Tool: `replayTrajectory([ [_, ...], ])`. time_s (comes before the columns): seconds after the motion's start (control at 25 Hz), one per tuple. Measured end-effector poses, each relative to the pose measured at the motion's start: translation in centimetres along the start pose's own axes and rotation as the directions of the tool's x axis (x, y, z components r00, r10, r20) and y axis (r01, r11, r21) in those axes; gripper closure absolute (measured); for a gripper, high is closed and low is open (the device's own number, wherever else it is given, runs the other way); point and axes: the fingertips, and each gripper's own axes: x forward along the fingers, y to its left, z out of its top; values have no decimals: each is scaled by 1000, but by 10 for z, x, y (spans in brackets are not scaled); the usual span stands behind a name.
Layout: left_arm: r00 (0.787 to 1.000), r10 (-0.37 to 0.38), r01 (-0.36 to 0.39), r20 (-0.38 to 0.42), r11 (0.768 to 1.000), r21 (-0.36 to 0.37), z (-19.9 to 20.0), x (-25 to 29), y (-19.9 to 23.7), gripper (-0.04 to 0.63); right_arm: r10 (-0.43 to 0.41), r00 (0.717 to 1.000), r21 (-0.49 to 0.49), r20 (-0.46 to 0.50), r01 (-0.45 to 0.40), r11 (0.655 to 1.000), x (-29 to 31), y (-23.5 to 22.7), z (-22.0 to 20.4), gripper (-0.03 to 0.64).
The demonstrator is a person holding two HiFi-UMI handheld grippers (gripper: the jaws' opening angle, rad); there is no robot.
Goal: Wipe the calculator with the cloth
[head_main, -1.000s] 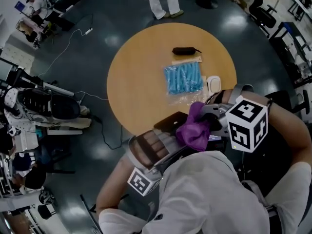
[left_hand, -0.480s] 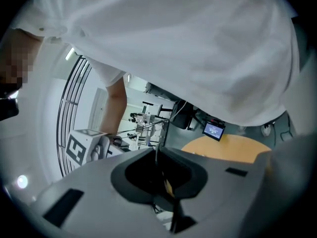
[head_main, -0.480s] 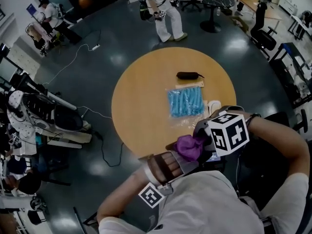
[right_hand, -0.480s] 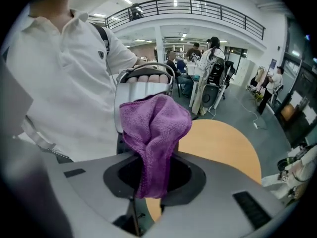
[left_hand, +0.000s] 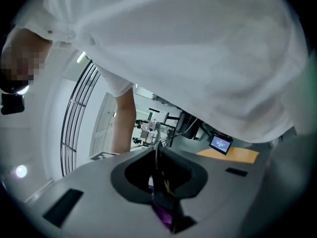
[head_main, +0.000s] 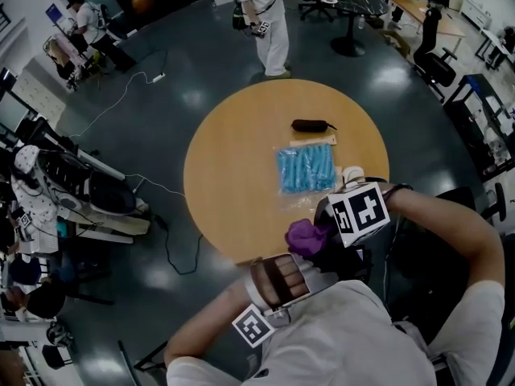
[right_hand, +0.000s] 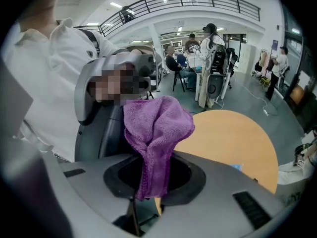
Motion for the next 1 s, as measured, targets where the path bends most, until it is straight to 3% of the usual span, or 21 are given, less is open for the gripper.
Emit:
replayTrajectory([
  [0.24,1000,-7,7,-5,1000,-3,6,0,-10,548,-4,1000,39,-5,4,999,18,-14,-15,529],
  [0.44,998,-20,19,-57,1000,-9,-11,-5,-26,549,-135,987,33,84,133,991,-23,-29,6,529],
  [0.64,993,-31,33,-112,999,14,-35,1,-28,549,-217,970,-76,112,226,971,-72,12,33,529],
  [0.8,991,-42,47,-125,998,34,-40,3,-29,549,-219,975,-118,25,220,968,-52,36,34,529],
  [1.0,996,-67,73,-62,993,95,-17,8,-31,548,-148,988,-100,-48,142,985,-23,29,28,529],
])
